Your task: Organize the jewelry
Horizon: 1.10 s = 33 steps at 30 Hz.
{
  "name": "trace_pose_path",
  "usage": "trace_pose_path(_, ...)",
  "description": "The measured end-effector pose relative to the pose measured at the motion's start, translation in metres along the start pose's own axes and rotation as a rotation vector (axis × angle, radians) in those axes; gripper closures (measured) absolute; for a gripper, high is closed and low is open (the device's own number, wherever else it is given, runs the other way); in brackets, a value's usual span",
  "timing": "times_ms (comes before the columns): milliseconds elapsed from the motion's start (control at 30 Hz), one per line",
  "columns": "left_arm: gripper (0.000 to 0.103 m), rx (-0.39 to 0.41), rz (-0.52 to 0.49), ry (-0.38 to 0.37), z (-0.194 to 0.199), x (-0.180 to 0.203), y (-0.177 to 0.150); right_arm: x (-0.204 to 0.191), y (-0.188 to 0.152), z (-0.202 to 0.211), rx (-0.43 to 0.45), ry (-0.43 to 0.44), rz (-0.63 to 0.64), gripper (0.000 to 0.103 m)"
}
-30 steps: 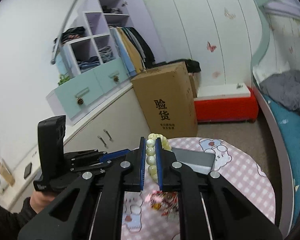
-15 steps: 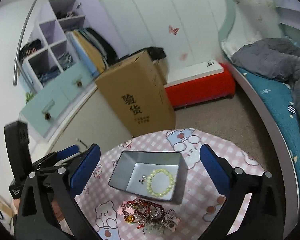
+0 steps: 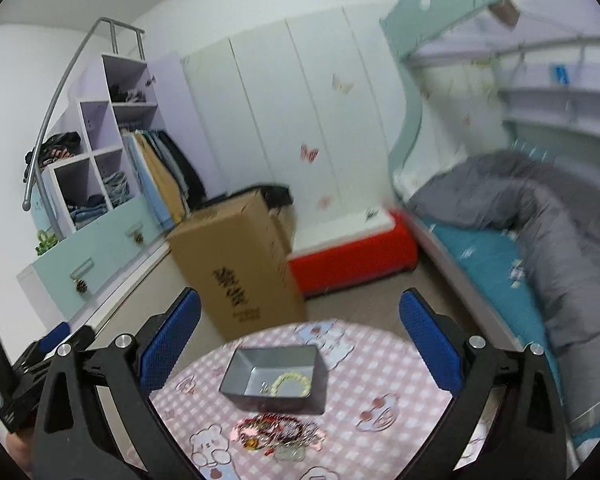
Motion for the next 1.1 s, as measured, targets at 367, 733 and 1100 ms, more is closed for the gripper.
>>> trace_pose_path(367, 0.011, 0.034, -0.065, 0.038, 0.041, 0.016, -0.003, -0.027, -0.014, 0.04, 0.074, -0.083, 0.186, 0.007)
trace_pose_path(733, 0.011, -0.062, -0.016, -0.012, 0.033, 0.007, -0.041, -0.026, -0.042, 0.039, 0.033, -0.075, 0.218, 0.007)
trace_pose_path(1100, 0.011, -0.254, -0.017, -0.023, -0.028, 0.004, -0.106, -0.018, -0.104, -0.009, -0.176, -0.078, 0.262, 0.007)
Point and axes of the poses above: each gripper's, at about its wrist camera, not at the fingertips, and z roughly against the way its jaws point, x to its right, y to its top, the point moved 3 cm from there along -z, roughly the way its jaws point, and after that the axes turned 13 degrees about -y, right-handed, at the moved point
